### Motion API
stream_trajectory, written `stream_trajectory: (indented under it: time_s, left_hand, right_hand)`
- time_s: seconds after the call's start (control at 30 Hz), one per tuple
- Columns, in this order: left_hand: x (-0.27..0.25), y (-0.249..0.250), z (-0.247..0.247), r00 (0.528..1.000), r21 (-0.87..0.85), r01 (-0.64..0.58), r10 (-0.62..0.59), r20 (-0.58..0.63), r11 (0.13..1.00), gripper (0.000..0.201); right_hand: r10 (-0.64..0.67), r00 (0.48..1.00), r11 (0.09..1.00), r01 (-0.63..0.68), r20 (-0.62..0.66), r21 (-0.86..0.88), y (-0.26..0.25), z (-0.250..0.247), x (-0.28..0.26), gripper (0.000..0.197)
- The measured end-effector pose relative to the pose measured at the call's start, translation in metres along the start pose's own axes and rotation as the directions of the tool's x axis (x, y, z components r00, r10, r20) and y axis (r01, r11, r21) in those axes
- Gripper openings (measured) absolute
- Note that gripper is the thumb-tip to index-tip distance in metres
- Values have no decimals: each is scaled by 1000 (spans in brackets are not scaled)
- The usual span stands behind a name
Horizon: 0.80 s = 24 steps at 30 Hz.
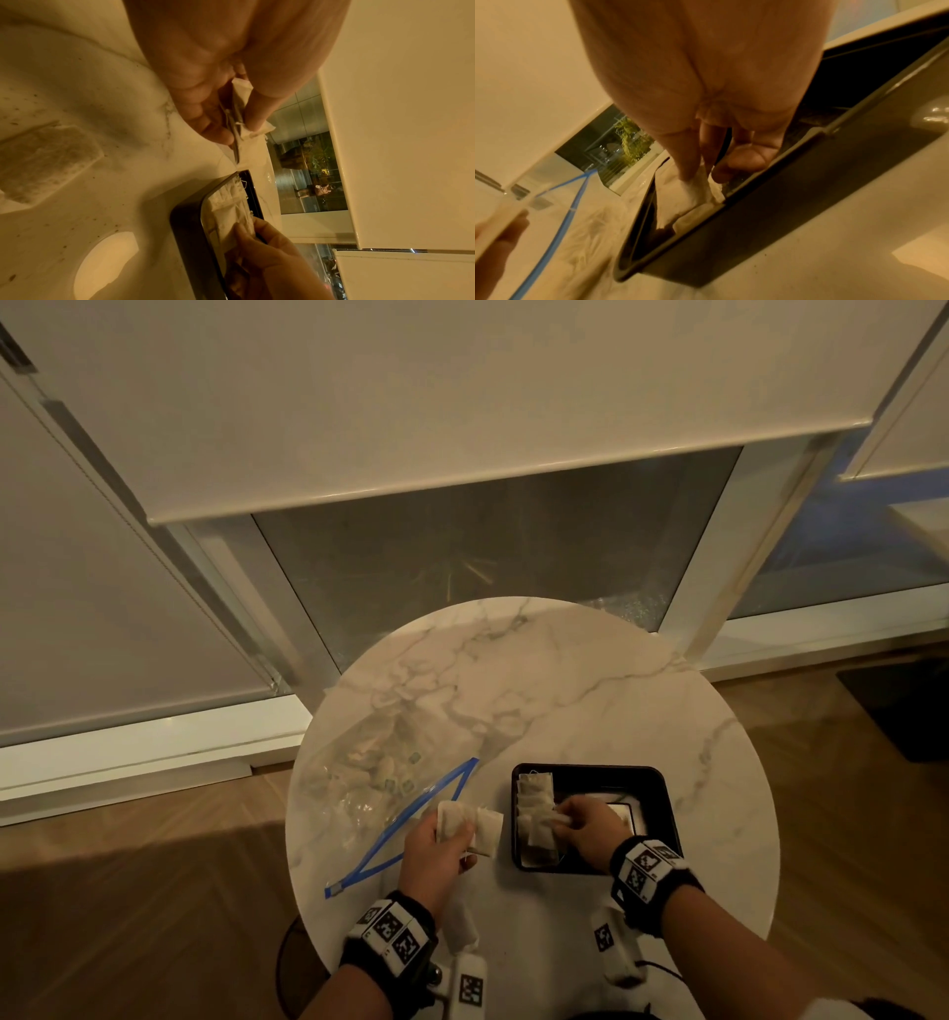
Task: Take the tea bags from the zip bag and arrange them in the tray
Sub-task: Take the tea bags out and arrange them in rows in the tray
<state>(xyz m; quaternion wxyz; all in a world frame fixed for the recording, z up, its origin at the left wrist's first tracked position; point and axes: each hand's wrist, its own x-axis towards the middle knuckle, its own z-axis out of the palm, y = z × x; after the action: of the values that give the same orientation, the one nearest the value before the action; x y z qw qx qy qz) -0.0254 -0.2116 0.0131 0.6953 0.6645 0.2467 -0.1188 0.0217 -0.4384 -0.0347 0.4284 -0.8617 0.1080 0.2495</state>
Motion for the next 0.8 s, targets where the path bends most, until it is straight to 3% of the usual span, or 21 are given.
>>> stream_trajectory:
  time_s: [0.23,0.5,0.67,0.8]
  left_hand:
    - [2,5,0,1000,-58,-17,17,-16,998,10]
    - [6,1,-6,999,-38,-22,20,-44,999,11]
    - [6,3,-4,999,-39,-29,28,-37,999,12]
    - [6,3,-3,999,-26,-30,29,-30,999,13]
  right_hand:
    - [48,992,979,-23,117,-204,-1,13,13,20]
    - [53,994,957,-24,95,-289,1,17,24,14]
    - [42,997,928,-14,66,-373,-1,20,23,25]
    - [5,995,888,40,96,-458,-4,22,21,23]
